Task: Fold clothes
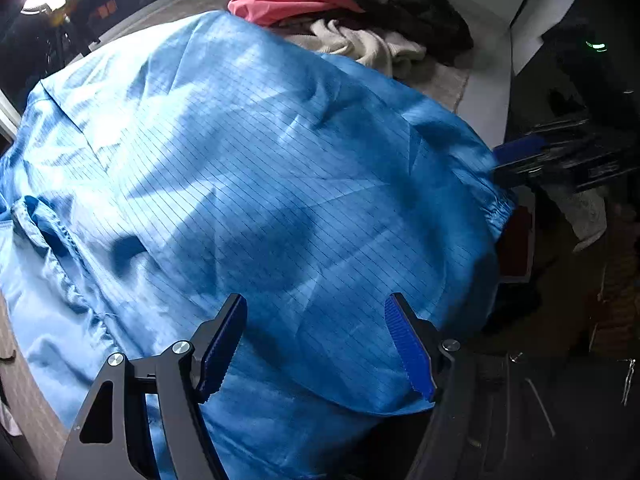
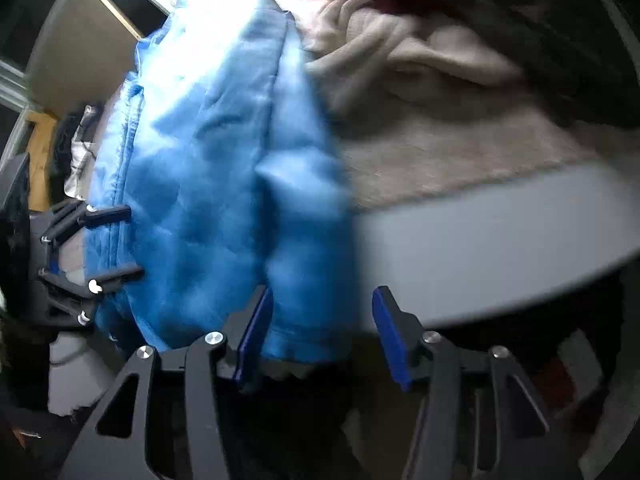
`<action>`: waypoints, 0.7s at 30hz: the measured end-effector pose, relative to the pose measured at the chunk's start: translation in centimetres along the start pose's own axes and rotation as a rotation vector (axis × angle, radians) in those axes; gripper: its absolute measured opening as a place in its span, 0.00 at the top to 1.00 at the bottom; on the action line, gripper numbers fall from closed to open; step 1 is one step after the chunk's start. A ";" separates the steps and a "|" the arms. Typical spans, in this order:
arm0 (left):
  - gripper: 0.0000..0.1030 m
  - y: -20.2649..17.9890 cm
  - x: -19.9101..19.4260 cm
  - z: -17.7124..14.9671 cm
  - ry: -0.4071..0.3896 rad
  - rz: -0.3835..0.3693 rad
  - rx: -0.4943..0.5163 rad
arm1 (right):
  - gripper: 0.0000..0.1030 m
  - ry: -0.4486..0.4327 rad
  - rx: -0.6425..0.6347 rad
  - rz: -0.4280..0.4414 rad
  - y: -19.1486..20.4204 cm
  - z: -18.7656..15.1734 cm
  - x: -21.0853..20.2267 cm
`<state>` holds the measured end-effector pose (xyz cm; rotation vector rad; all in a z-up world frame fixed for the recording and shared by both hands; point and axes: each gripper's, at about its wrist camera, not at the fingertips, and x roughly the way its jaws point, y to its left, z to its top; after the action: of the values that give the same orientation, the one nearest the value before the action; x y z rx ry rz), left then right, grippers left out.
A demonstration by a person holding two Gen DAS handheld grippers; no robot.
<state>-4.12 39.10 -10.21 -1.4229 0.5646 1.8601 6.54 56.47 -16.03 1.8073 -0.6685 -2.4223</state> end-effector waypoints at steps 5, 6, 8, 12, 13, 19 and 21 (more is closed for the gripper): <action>0.32 -0.5 1.8 -0.1 0.037 -0.010 -0.009 | 0.50 -0.151 -0.097 0.111 2.4 5.6 -2.9; 0.29 -0.8 1.9 -0.1 0.037 -0.004 -0.002 | 0.50 -0.155 -0.115 0.116 2.8 7.3 -2.3; 0.28 -1.5 2.2 0.0 0.038 0.008 0.014 | 0.49 -0.155 -0.150 0.121 3.5 10.6 -0.7; 0.31 -1.2 0.3 0.1 0.039 -0.044 -0.010 | 0.49 -0.098 -0.174 0.150 3.5 16.4 3.0; 0.31 -0.5 -0.9 0.5 0.015 -0.023 -0.015 | 0.49 -0.114 -0.166 0.158 3.1 17.4 3.1; 0.30 9.2 -5.0 6.4 -0.071 0.197 -0.161 | 0.49 -0.174 -0.187 0.161 2.2 21.1 4.4; 0.29 11.9 -4.7 8.9 -0.077 0.254 -0.171 | 0.50 -0.136 -0.211 0.209 2.7 21.3 6.2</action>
<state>-18.19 36.43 -4.07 -1.4341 0.5812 2.2000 -15.66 58.84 -15.82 1.4299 -0.5538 -2.3889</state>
